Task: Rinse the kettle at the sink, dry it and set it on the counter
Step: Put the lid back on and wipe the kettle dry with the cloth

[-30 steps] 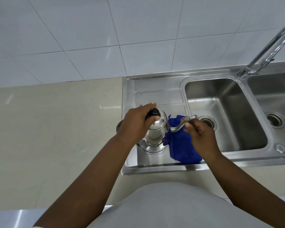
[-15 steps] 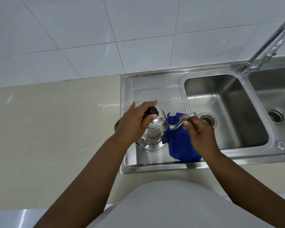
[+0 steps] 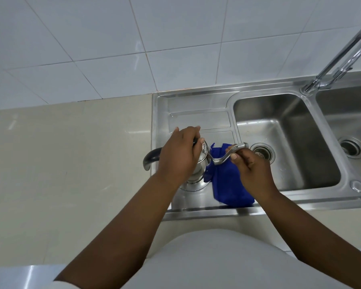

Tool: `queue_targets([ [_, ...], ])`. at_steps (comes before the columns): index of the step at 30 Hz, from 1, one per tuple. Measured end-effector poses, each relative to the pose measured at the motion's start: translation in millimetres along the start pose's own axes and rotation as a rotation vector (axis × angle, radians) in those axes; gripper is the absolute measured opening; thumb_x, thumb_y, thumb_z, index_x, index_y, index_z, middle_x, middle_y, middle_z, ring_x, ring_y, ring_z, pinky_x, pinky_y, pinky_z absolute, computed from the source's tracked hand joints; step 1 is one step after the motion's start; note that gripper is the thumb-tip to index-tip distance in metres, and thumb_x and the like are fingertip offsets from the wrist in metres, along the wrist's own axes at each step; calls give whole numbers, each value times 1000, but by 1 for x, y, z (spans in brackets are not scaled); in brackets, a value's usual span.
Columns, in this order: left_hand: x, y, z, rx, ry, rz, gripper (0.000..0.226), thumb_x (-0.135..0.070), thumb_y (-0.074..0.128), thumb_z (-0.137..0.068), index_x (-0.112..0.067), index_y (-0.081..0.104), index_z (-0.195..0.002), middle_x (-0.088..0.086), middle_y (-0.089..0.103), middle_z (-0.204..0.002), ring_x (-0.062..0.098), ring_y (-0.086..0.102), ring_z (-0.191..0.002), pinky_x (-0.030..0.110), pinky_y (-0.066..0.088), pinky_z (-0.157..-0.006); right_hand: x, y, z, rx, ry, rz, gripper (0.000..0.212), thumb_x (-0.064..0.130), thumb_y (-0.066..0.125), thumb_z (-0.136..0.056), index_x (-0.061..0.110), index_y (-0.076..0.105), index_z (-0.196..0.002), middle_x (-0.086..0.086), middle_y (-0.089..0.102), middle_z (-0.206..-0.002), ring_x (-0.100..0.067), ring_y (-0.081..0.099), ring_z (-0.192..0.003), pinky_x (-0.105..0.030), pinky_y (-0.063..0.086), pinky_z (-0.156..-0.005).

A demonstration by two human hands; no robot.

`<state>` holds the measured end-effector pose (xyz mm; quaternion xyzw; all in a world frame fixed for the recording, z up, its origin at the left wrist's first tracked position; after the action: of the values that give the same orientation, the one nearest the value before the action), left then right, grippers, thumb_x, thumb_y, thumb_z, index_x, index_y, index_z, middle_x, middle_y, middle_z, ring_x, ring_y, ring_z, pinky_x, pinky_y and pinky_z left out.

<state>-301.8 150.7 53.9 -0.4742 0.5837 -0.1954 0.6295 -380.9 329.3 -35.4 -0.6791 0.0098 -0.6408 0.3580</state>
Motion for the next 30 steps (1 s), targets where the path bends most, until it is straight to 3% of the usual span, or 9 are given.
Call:
queue_targets([
  [5, 4, 5, 3, -53, -2, -4, 32, -25, 43, -99, -8, 55, -123, 7, 67, -102, 22, 64, -104, 43, 17, -122, -2, 1, -1, -5, -9, 29, 22, 28, 55, -99, 30, 67, -118, 14, 70, -105, 2, 63, -96, -15, 45, -90],
  [9, 5, 5, 0, -1, 44, -9, 34, -28, 44, -100, -10, 52, -127, 1, 65, -98, 18, 64, -103, 41, 14, -123, -1, 0, -3, 2, -20, 52, 24, 28, 55, -99, 28, 67, -120, 15, 69, -104, 8, 60, -93, -7, 41, -85],
  [12, 7, 6, -1, 21, 53, 19, 26, -29, 47, -99, -13, 52, -119, 2, 67, -114, 18, 65, -102, 37, 20, -122, -2, 0, -3, 0, -19, 55, 25, 27, 56, -99, 27, 67, -121, 19, 67, -102, 14, 59, -91, -3, 40, -82],
  [15, 9, 5, -2, 76, 54, 26, 33, -34, 49, -97, -16, 50, -124, -1, 61, -132, 18, 56, -122, 32, 21, -120, -2, -1, -3, -7, -37, 76, 24, 28, 55, -99, 27, 67, -120, 18, 67, -98, 17, 60, -88, 0, 41, -80],
  [17, 12, 5, -4, 149, 52, 54, 45, -38, 52, -96, -19, 47, -136, -5, 61, -132, 13, 51, -126, 28, 16, -119, -1, -1, -3, -12, -49, 97, 23, 28, 55, -99, 26, 67, -119, 17, 67, -96, 14, 60, -86, -1, 42, -78],
  [20, 15, 6, -6, 233, 87, 111, 54, -43, 53, -94, -22, 42, -142, -6, 61, -133, 11, 51, -129, 32, 14, -122, 2, 0, -5, -12, -66, 137, 25, 30, 53, -100, 24, 67, -119, 13, 68, -94, 9, 59, -82, -4, 41, -75],
  [25, 28, 12, 0, 290, 135, 86, 56, -57, 37, -93, -28, 42, -141, -14, 36, -154, 7, 22, -147, 38, 17, -122, 11, 3, -17, -15, -73, 139, 21, 27, 52, -101, 26, 67, -116, 25, 62, -81, 10, 62, -75, -5, 42, -72],
  [28, 36, 10, 4, 268, 128, 60, 54, -55, 31, -96, -29, 40, -142, -15, 30, -157, 9, 19, -148, 42, 19, -122, 15, 11, -32, 2, -71, 117, 22, 27, 51, -102, 29, 66, -117, 11, 73, -93, -5, 68, -86, -19, 50, -80],
  [30, 38, 8, 6, 250, 119, 59, 54, -54, 30, -96, -27, 42, -141, -12, 31, -157, 11, 18, -149, 43, 20, -121, 19, 18, -42, 27, -69, 102, 23, 25, 51, -103, 28, 67, -119, 9, 74, -99, -8, 69, -91, -14, 48, -82],
])
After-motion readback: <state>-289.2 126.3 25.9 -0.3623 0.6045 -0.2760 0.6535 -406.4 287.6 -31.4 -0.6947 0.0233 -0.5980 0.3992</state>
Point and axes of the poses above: each hand's wrist, its own z-axis away from the middle knuckle, its own y-axis out of the palm, x = y × z, the point moved 10 cm from there along -z, towards the middle knuckle
